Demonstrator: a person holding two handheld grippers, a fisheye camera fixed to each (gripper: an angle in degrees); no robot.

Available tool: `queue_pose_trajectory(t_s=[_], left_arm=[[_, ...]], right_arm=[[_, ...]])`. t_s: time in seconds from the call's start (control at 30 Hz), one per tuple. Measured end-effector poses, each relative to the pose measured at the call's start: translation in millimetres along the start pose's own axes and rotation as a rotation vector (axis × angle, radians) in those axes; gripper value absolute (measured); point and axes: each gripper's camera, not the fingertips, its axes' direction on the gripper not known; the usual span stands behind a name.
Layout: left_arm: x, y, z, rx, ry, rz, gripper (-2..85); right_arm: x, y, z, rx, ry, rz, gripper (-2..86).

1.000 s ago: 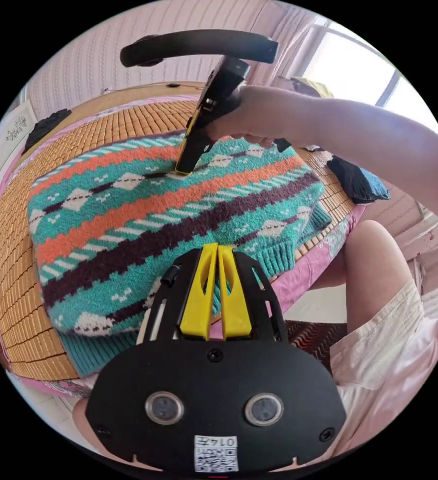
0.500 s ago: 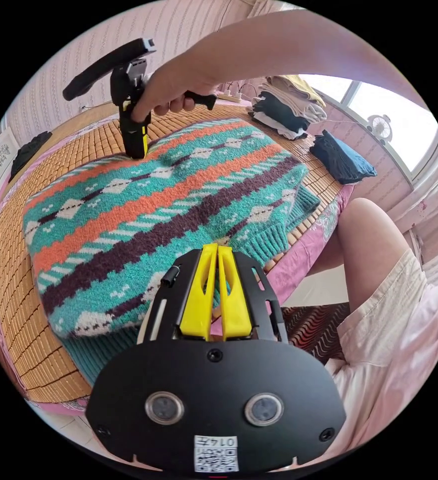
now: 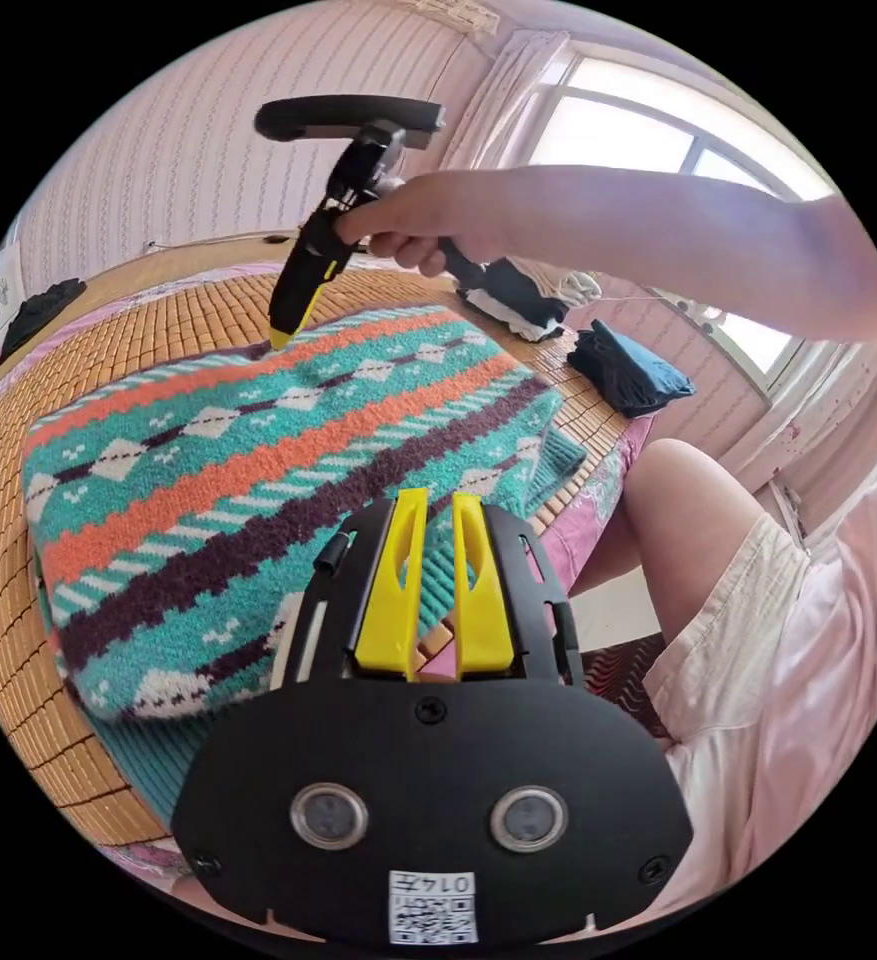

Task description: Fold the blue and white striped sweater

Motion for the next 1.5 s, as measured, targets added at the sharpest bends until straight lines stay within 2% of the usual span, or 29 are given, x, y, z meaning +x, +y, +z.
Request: queue_pose_trajectory(t_s=[0.07, 0.17, 0.23, 0.27, 0.33, 0.4, 0.5, 0.63, 0.73, 0.8, 0.9, 1.07, 1.17, 1.23, 1.3, 1.4, 1.5], left_arm=[[14.3, 0.4, 1.8, 0.035, 0.016, 0.033, 9.8], [40.8, 1.8, 10.7, 0.06, 0.007, 0.095, 13.5], [59.0, 1.3, 23.7, 0.039, -0.009, 0.13, 15.2], [62.8, 1.3, 27.2, 0.032, -0.009, 0.136, 15.6], [76.5, 0.6, 39.0, 0.005, 0.002, 0.136, 16.4], [88.6, -1.0, 45.7, -0.017, -0.008, 0.149, 16.2], [110.9, -9.9, 67.4, -0.114, -0.003, 0.206, 16.4], [141.4, -28.7, 92.3, -0.133, -0.023, 0.301, 18.5], [162.2, -44.7, 115.7, -0.191, -0.034, 0.377, 19.9], [172.4, -52.8, 130.8, -0.239, -0.05, 0.401, 19.7], [182.6, -62.9, 142.7, -0.298, -0.14, 0.357, 13.5], [203.7, -53.8, 125.6, -0.341, -0.225, 0.335, 6.7], [217.3, -34.7, 103.6, -0.338, -0.257, 0.355, 6.1], [220.7, -20.5, 77.1, -0.321, -0.246, 0.325, 6.0], [221.1, -11.1, 54.5, -0.301, -0.233, 0.301, 5.9], [218.6, 0.5, 19.6, -0.279, -0.222, 0.246, 5.9], [215.3, 7.6, -7.8, -0.266, -0.229, 0.201, 6.0]], right_arm=[[7.6, 68.6, -24.9, 0.089, -0.03, 0.06, 0.0], [19.4, 189.7, -39.8, 0.153, 0.092, 0.264, 2.3], [29.8, 251.6, -31.7, 0.109, 0.149, 0.422, 7.7], [38.0, 287.2, -23.7, 0.079, 0.168, 0.518, 13.8], [50.2, 332.4, -11.1, 0.056, 0.138, 0.627, 17.0], [63.0, 374.4, -2.8, 0.096, 0.019, 0.693, 16.8], [79.4, 405.4, -0.2, 0.142, -0.082, 0.728, 13.3], [99.5, 433.6, -5.2, 0.191, -0.219, 0.721, 6.1], [114.0, 467.9, -22.3, 0.279, -0.296, 0.73, 3.2], [122.8, 504.6, -49.4, 0.405, -0.36, 0.744, 2.1], [129.9, 551.9, -78.2, 0.556, -0.471, 0.751, 1.5], [130.8, 604.1, -100.0, 0.652, -0.573, 0.673, 1.5], [143.8, 663.3, -117.5, 0.78, -0.497, 0.852, 2.9], [161.8, 692.6, -114.7, 0.813, -0.497, 0.959, 9.3], [187.8, 703.0, -98.9, 0.769, -0.571, 1.011, 17.7], [204.0, 690.2, -76.3, 0.731, -0.694, 0.993, 22.8], [208.8, 675.9, -54.9, 0.752, -0.897, 0.95, 22.7]])
